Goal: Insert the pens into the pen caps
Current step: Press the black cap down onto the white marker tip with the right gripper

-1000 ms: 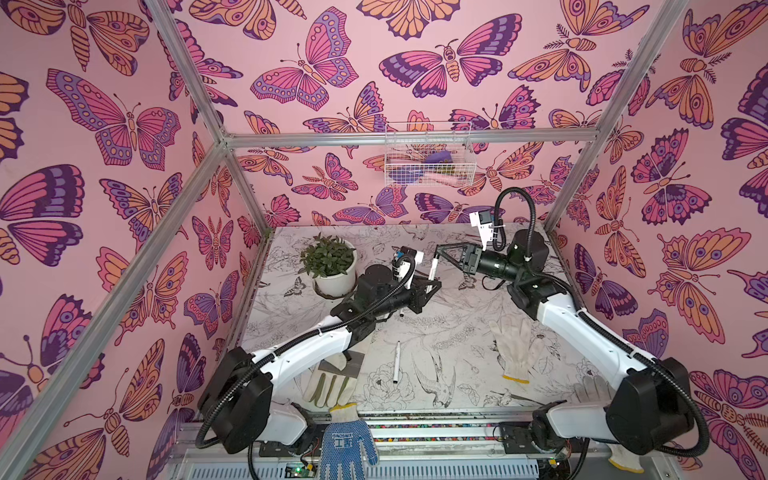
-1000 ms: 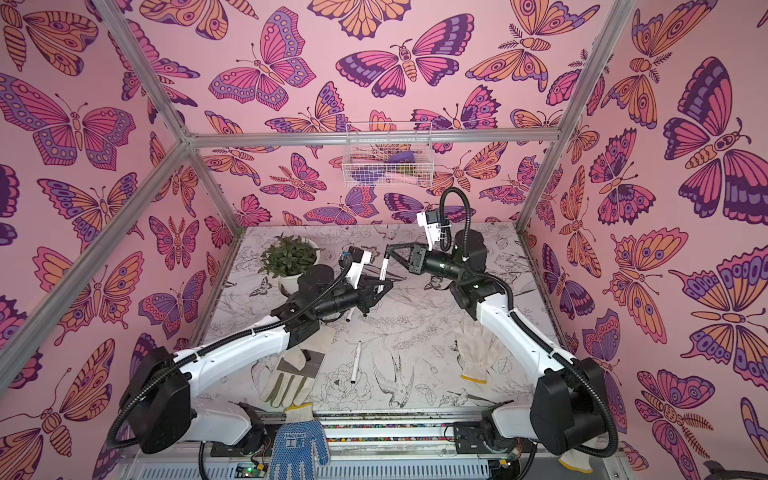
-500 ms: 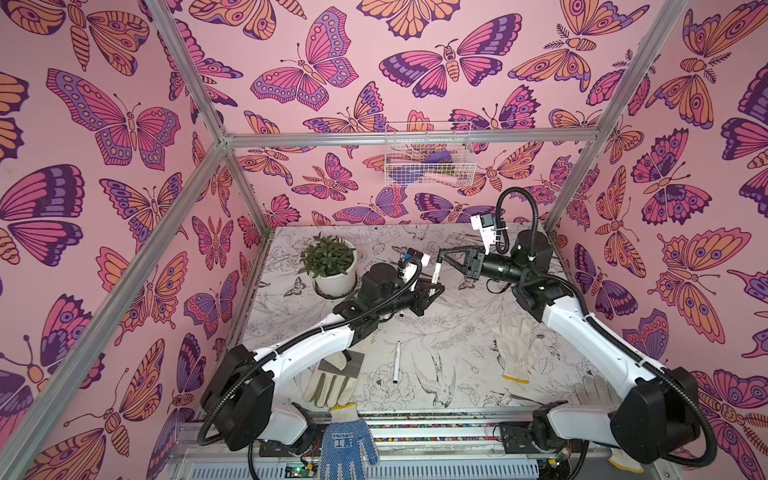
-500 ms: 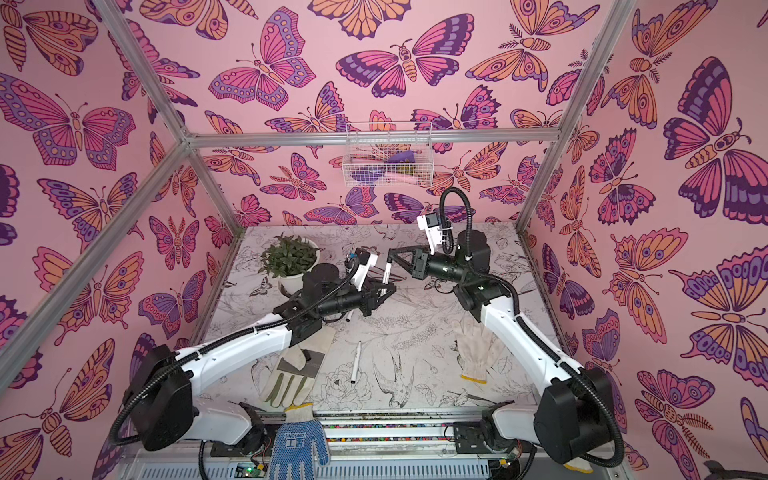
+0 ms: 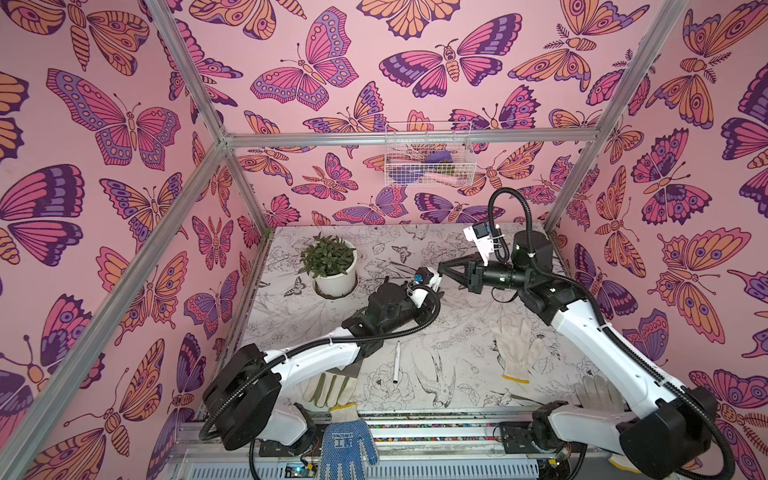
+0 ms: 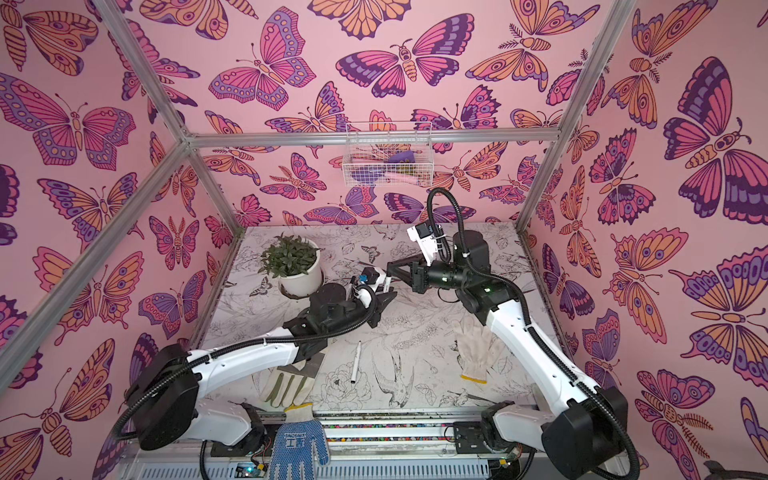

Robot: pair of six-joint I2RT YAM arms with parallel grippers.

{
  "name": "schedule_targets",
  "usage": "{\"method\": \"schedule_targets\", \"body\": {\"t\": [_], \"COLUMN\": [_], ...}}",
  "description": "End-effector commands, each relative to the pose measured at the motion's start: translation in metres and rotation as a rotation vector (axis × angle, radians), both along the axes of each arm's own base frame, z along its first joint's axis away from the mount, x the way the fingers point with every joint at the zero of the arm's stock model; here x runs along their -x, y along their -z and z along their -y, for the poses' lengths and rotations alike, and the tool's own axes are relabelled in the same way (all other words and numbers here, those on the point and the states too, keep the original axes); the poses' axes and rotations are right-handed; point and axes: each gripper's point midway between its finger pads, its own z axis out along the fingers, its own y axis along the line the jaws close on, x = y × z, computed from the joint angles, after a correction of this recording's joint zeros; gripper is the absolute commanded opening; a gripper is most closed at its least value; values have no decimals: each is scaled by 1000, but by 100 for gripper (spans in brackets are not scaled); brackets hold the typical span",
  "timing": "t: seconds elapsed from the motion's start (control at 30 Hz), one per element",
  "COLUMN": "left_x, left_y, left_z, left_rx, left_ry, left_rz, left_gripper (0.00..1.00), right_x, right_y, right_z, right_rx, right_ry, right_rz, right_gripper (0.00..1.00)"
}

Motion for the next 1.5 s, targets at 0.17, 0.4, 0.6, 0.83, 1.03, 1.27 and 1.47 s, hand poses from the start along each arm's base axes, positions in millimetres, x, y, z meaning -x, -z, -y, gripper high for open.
{"method": "schedule_targets", "body": {"t": [0.17,0.4,0.6,0.83,1.03,1.27,1.47], "left_x": [2,9,15,18,19,17,11], "left_y": [-101,-97,-79,-72,-71,-62,-39], "left_z": [-11,-8,1,4,6,2,-2], "left_rx": [297,281,231,240,228,233,201], "left_ry": [-33,4,44,58,69,46,3], "left_rz": [302,306,284,249,254,227,185], "left_gripper": [0,0,0,0,0,0,0], "right_x": [47,38,28,27,23,17,23], "right_y": [58,47,29,22,14,0,-30], "right_z": [-6,-7,-6,-4,-4,6,11], "right_rx": [107,116,114,123,113,129,110], "right_ry": [-119,-102,-57,-50,-23,38,45], "right_rz": [-216,-184,-122,-98,-79,-11,81], "right_gripper": [0,7,10,22,36,49,49]}}
